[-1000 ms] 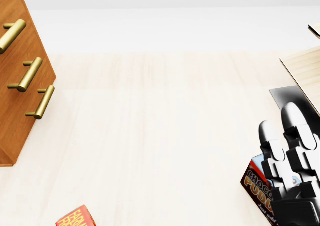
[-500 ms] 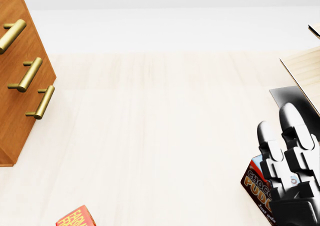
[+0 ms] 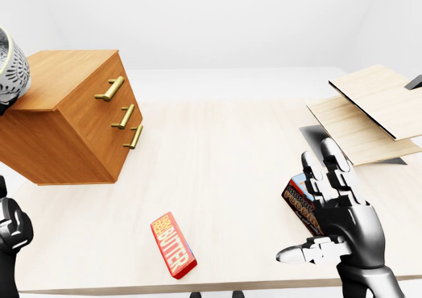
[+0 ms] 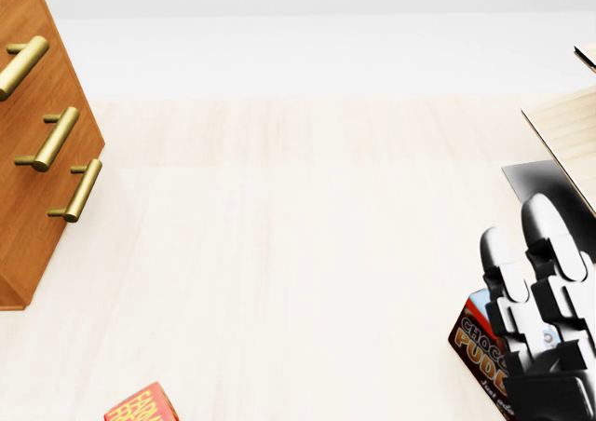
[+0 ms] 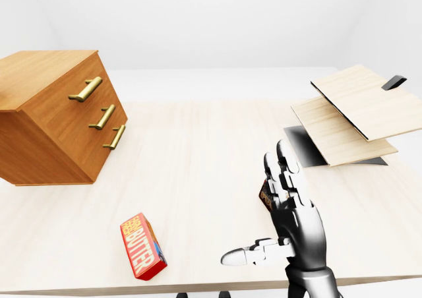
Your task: Close the top drawer of the cabinet and put the bowl on top of it.
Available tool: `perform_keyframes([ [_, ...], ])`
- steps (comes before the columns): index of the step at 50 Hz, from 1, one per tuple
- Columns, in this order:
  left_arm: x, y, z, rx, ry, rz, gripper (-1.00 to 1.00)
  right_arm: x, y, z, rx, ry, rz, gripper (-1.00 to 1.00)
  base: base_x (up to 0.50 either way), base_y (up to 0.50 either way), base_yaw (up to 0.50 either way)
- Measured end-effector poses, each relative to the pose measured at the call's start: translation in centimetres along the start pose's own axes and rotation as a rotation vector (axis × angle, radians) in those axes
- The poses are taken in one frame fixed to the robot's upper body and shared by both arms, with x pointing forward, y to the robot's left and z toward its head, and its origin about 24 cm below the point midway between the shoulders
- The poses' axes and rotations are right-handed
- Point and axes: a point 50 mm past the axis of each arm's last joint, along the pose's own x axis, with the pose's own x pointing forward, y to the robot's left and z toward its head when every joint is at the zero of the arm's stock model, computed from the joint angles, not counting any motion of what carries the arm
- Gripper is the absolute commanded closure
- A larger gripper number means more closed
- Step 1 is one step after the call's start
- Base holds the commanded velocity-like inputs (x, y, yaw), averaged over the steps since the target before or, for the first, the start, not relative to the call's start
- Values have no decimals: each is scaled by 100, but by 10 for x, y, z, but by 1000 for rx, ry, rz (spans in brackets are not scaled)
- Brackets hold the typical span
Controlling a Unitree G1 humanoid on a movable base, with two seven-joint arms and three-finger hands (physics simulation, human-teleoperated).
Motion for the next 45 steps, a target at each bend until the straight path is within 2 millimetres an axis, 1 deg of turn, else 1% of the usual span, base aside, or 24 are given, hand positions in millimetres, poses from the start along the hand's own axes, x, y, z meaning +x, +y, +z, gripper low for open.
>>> perform_keyframes([
  [7,0,-1,0,0,3,6,100,0,0,0,0,0,0,-100,0,0,0],
  [8,0,-1,0,0,4,7,84,0,0,0,0,0,0,-100,0,0,0],
  [9,0,0,1,-3,2,13,84,0,0,0,0,1,0,-100,0,0,0],
  [10,1,0,2,-9,2,18,-100,0,0,0,0,1,0,-100,0,0,0],
  [14,-1,-5,-1,-1,12,4,-100,0,0,0,0,2,1,-100,0,0,0],
  [19,-1,-7,-4,21,19,1,-100,0,1,-1,0,2,1,-100,0,0,0],
  [24,0,-2,-1,11,13,20,-100,0,1,-1,0,3,1,-100,0,0,0],
  [45,0,-2,2,32,-3,32,-100,1,1,-1,-1,1,4,-100,0,0,0],
])
